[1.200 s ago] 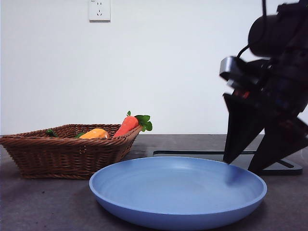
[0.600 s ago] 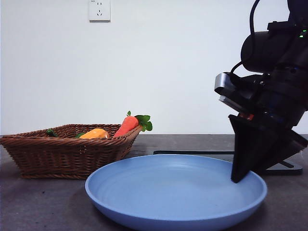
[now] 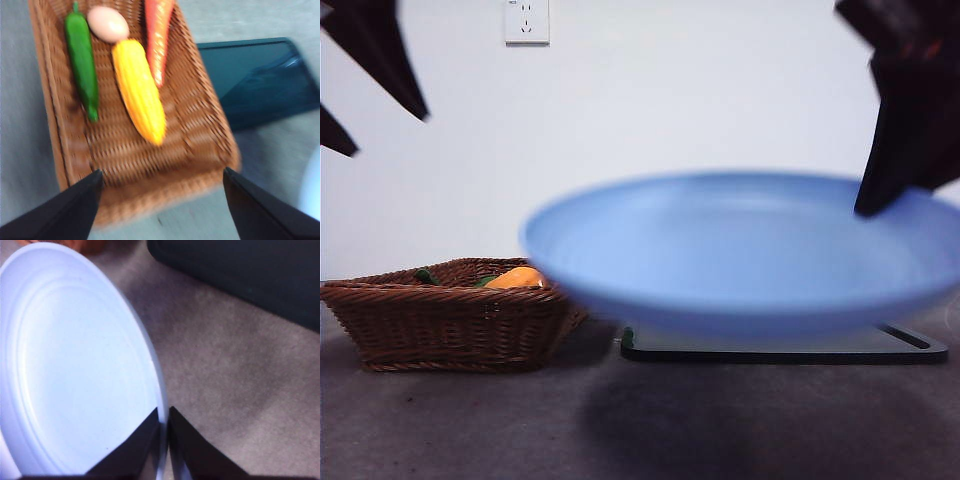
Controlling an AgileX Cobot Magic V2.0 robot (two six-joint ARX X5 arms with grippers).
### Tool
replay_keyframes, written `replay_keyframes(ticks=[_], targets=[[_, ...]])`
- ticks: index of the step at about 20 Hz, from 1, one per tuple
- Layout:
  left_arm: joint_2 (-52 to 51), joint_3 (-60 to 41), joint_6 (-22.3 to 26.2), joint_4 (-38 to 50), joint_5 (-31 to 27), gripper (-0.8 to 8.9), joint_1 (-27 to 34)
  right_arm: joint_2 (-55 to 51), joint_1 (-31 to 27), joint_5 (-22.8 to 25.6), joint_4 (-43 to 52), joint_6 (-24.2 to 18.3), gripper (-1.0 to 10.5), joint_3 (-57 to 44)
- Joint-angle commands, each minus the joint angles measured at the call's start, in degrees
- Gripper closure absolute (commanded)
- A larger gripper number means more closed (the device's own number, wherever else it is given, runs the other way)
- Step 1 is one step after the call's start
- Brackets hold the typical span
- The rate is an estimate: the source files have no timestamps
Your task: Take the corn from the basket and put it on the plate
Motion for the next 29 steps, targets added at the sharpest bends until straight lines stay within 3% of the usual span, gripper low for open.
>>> replay_keyframes(ticks=[1,8,12,18,24,29], targets=[[8.41,5.79,0.5,1.2,-3.8,4.23,-2.34,-3.3,0.07,-0.2,-0.61,2.51,9.4,2.27],[32.41,20.65,2.47,1.03,-11.28,4.23,-7.54,-11.65,-2.16,1.53,-4.46,3.61,9.4,7.48],[41.62,23.04,2.91,1.55,-14.8,4.23,-8.2,-14.19,-3.23,1.6,-5.33,3.58,9.4,8.28],[46.53,23.04,2.89,4.24,-14.8,4.33,-8.31,-14.47,-3.23,1.77,-5.53,3.37,9.4,8.28],[46.86,23.04,2.69,3.78,-14.73,5.99,-8.31,-14.47,-3.93,3.28,-5.49,3.28,9.4,8.28],[45.92,23.06,1.31,2.95,-14.71,6.1,-7.85,-14.4,-3.93,3.28,-5.03,3.3,9.4,8.28]])
